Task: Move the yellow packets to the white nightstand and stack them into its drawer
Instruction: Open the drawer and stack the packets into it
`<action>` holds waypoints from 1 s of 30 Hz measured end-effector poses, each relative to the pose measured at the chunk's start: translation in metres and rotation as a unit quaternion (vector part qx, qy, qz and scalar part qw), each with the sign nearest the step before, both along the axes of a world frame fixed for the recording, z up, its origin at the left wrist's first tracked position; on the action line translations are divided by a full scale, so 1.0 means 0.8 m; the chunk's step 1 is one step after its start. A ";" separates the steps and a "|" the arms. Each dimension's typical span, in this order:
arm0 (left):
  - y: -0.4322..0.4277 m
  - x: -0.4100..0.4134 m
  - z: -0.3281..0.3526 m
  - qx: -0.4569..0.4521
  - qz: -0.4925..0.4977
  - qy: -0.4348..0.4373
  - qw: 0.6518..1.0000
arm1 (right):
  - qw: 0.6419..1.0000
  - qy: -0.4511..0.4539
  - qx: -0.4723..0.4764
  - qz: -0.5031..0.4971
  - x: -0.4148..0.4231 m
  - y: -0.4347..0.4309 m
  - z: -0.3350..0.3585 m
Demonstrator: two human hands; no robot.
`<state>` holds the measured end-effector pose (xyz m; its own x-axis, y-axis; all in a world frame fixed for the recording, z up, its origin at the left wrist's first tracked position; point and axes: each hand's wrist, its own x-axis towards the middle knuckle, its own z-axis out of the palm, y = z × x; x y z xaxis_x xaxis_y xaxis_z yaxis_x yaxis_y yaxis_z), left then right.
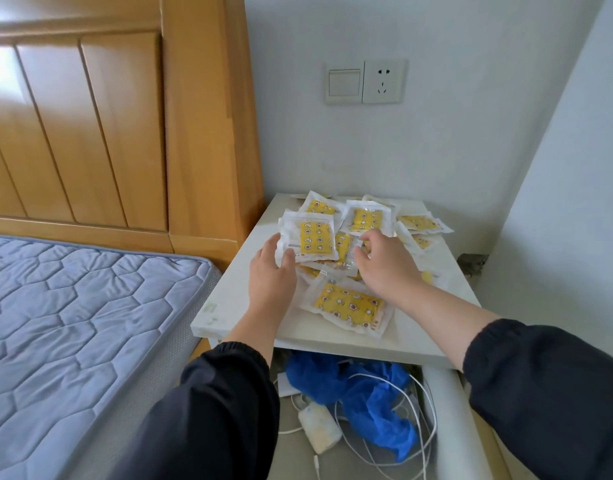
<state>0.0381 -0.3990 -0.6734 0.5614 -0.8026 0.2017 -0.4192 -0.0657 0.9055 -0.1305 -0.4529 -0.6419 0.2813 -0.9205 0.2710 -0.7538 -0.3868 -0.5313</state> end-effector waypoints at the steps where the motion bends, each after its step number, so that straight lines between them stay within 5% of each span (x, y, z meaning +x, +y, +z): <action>1: -0.002 0.001 -0.001 0.001 0.005 0.001 1.000 | 1.000 0.009 -0.002 -0.002 0.005 -0.004 0.000; 6: -0.014 0.005 -0.004 0.010 0.035 -0.023 0.999 | 0.999 0.022 -0.020 0.013 0.019 -0.020 0.001; 12: -0.013 0.007 -0.001 0.005 0.045 0.008 0.999 | 0.978 0.136 -0.016 0.154 0.024 -0.023 0.000; 17: -0.007 0.011 0.001 0.000 0.056 0.053 0.997 | 0.979 0.069 0.000 0.193 0.022 -0.013 0.001; 21: -0.005 0.018 0.003 0.041 0.052 0.028 0.997 | 0.987 0.040 0.020 0.157 0.029 -0.022 0.004; 30: 0.010 0.029 0.000 -0.074 0.102 0.204 0.971 | 0.988 0.115 -0.026 0.096 0.053 -0.046 0.006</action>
<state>0.0612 -0.3908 -0.6731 0.7629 -0.6455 0.0348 -0.0161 0.0348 0.9993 -0.0884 -0.4895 -0.6368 0.5094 -0.8305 0.2253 -0.7625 -0.5570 -0.3291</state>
